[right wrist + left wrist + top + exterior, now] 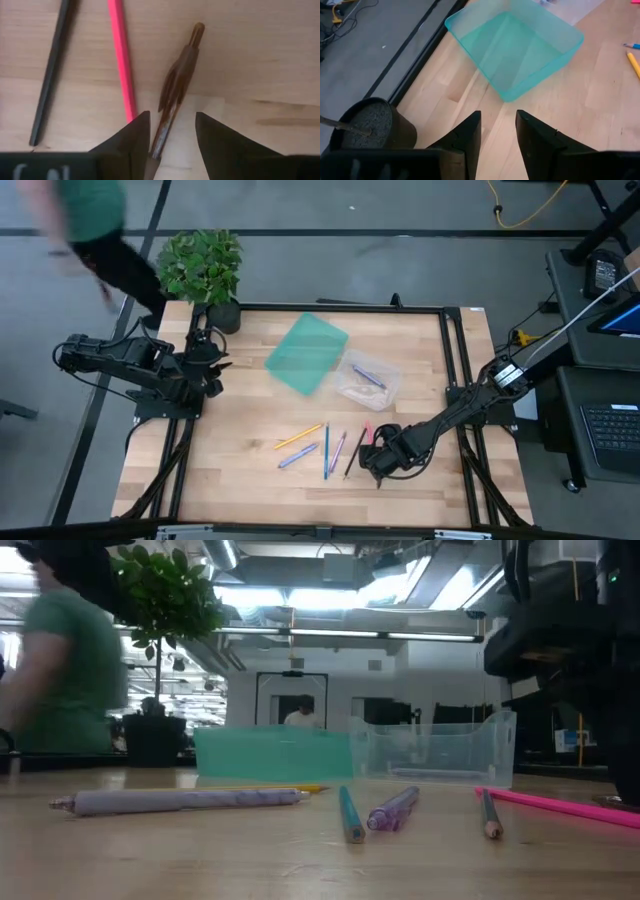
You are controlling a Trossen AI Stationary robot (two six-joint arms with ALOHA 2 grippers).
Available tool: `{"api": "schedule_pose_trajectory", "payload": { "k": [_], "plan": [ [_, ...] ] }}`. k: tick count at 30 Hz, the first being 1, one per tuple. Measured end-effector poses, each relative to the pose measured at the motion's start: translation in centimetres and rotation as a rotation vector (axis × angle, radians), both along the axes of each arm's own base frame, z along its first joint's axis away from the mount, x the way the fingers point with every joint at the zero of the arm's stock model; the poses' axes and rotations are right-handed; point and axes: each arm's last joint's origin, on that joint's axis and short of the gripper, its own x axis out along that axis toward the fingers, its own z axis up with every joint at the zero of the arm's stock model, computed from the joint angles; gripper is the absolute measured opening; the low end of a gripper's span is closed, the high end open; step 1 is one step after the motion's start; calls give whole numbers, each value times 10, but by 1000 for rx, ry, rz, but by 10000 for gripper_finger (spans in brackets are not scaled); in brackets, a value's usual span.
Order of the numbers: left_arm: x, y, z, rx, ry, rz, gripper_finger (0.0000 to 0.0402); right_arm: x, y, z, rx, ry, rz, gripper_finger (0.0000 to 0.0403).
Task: Sort pens & pencils
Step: Put the brown pen into the transparent bin
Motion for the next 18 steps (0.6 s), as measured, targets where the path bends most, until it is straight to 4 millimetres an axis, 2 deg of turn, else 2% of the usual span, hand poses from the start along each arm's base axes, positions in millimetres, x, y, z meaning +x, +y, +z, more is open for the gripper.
{"api": "schedule_pose_trajectory", "payload": {
  "k": [18],
  "plan": [
    [-2, 0, -2, 2, 29, 3, 115, -8, -5, -12, 1, 22, -41, 158]
  ]
}}
